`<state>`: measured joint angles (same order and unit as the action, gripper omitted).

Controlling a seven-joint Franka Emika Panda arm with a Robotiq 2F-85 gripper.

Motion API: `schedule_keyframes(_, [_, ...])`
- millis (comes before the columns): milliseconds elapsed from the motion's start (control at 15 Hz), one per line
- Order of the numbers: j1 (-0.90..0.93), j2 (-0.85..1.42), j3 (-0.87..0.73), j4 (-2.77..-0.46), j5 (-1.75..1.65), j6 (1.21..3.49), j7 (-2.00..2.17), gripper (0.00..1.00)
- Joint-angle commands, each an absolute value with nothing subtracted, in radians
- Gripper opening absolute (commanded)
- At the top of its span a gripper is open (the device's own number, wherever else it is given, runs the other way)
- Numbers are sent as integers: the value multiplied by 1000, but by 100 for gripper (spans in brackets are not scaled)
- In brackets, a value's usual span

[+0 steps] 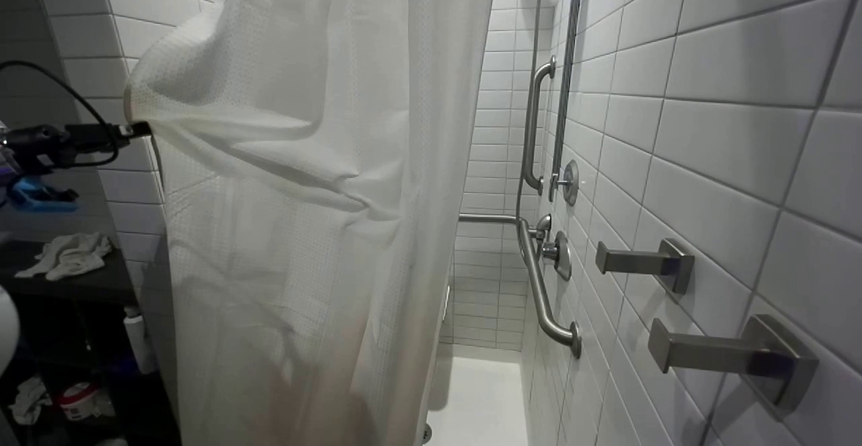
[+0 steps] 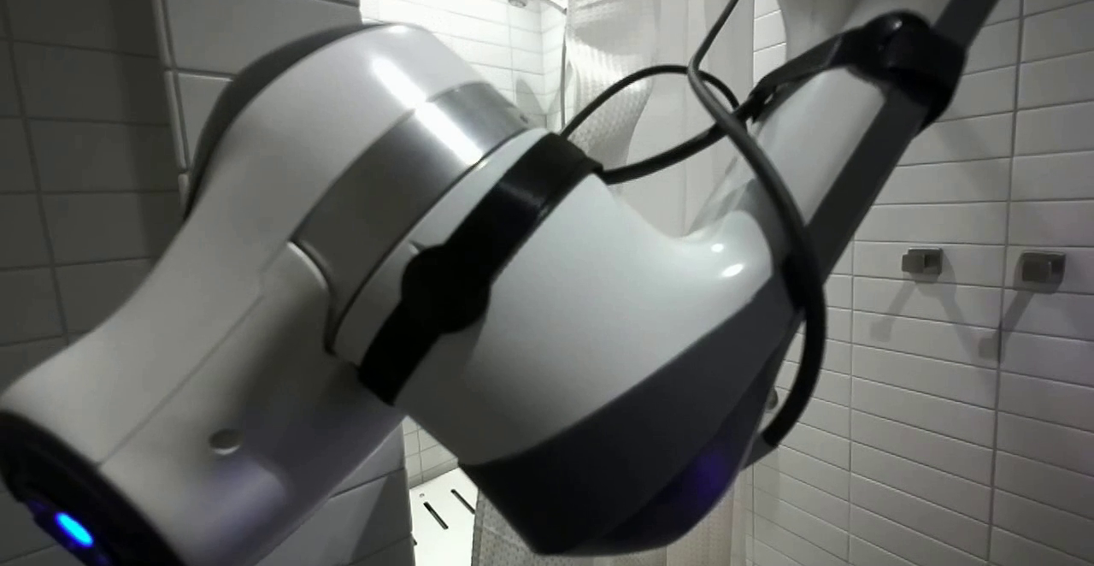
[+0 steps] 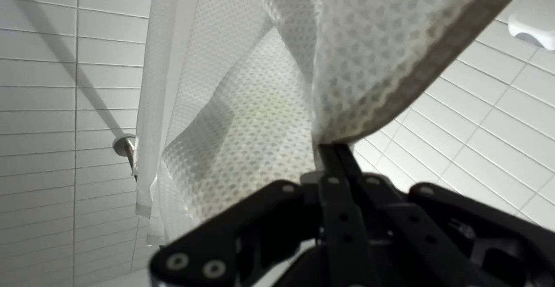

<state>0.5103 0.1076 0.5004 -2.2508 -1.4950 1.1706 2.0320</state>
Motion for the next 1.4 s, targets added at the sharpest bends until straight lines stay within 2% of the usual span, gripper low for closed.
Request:
schedule_keyframes(0, [521, 138, 503, -2226, -1531, 1122, 2032, 1])
schedule_keyframes(1333, [591, 287, 501, -2116, -1566, 1007, 2026, 1])
